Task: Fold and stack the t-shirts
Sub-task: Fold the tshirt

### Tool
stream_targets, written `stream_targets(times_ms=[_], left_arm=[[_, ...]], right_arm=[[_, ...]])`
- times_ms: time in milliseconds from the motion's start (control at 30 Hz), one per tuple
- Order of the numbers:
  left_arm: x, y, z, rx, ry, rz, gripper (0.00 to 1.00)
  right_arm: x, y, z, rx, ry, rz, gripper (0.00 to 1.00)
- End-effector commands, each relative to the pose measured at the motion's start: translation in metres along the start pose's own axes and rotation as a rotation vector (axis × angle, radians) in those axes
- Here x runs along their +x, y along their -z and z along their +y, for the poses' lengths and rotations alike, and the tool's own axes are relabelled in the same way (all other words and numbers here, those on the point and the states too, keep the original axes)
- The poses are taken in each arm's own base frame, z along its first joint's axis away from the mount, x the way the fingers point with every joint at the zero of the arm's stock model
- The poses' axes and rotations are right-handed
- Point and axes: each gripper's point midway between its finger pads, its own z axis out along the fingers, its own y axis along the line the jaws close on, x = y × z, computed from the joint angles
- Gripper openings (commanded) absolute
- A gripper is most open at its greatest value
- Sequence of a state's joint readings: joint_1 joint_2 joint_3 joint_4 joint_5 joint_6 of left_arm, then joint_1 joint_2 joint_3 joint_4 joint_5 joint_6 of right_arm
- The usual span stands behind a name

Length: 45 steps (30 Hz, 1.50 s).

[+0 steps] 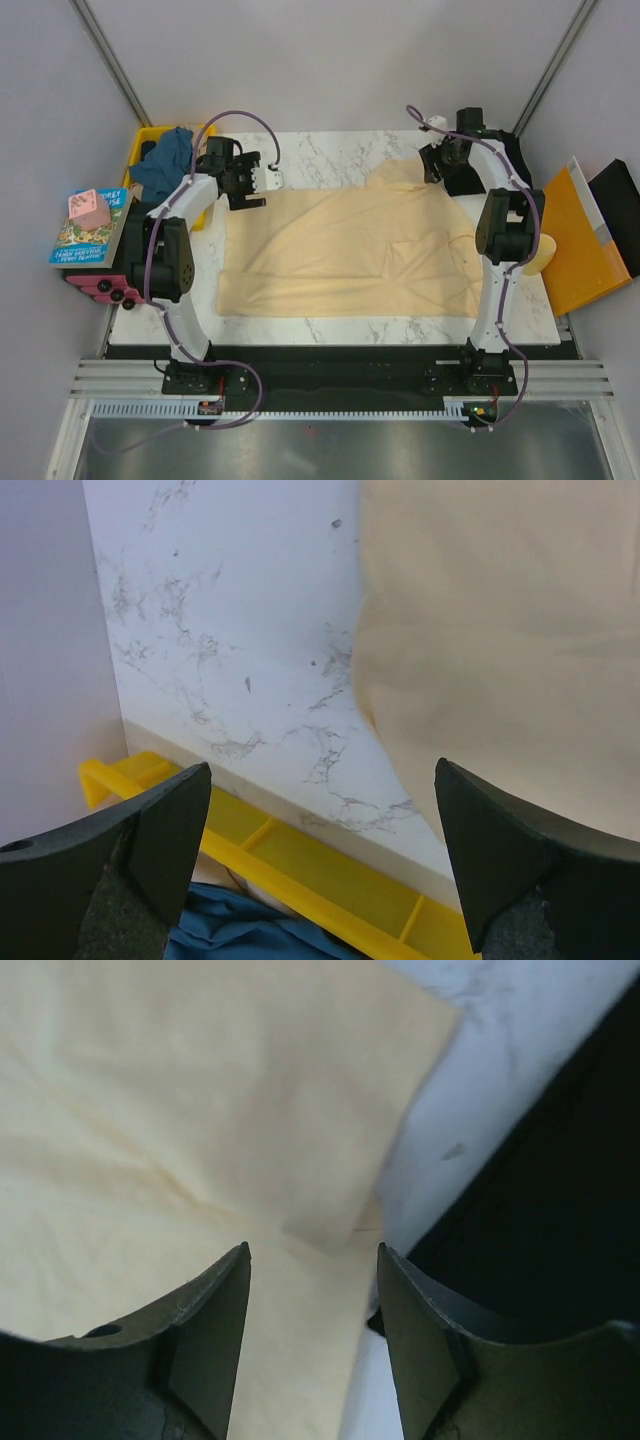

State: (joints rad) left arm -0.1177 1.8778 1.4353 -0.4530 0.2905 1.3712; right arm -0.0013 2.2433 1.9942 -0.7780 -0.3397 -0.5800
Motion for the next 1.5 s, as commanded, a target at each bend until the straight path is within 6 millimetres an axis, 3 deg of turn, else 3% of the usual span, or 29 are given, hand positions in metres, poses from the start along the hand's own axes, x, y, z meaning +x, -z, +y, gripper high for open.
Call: stream_targets(times_ms=[0, 133, 367, 667, 700, 800, 833, 1033, 1200, 1300, 1467], left_arm=[[-0.002, 0.005, 0.028, -0.081, -0.003, 0.006, 1.0], [0.002, -0.006, -0.003, -0.006, -0.126, 0.029, 1.0], [-0.008, -0.016, -0.058, 0.111, -0.279, 0.034, 1.0], [-0.021, -0.004, -0.066, 0.115, -0.329, 0.053, 1.0], [-0.019, -0.003, -0.067, 0.121, -0.331, 0.063, 1.0], [-0.018, -0.004, -0.069, 0.131, -0.342, 0.078, 1.0], [-0.018, -0.004, -0.069, 0.133, -0.343, 0.08, 1.0], [-0.019, -0.007, -0.073, 0.149, -0.348, 0.08, 1.0], [-0.005, -0.02, -0.082, 0.181, -0.344, 0.124, 1.0], [0.001, -0.023, -0.063, 0.13, -0.296, 0.128, 0.99], [-0.001, -0.03, -0.01, 0.019, -0.167, 0.122, 1.0]], right_arm=[[-0.02, -0.01, -0.03, 0.03, -0.17, -0.103, 0.61], [-0.015, -0.034, -0.027, -0.024, -0.225, -0.116, 0.61], [-0.017, -0.071, -0.022, -0.113, -0.289, -0.158, 0.62], [-0.027, -0.081, -0.058, -0.084, -0.417, -0.267, 0.59], [-0.028, -0.08, -0.062, -0.089, -0.422, -0.281, 0.57], [-0.029, -0.079, -0.054, -0.152, -0.44, -0.299, 0.31], [-0.027, -0.079, -0.052, -0.167, -0.446, -0.3, 0.18], [-0.039, -0.069, -0.033, -0.278, -0.448, -0.337, 0.04], [-0.063, -0.05, -0.032, -0.257, -0.353, -0.386, 0.01], [-0.078, -0.037, -0.027, -0.206, -0.266, -0.398, 0.0], [-0.095, -0.015, -0.021, -0.108, -0.089, -0.403, 0.0]])
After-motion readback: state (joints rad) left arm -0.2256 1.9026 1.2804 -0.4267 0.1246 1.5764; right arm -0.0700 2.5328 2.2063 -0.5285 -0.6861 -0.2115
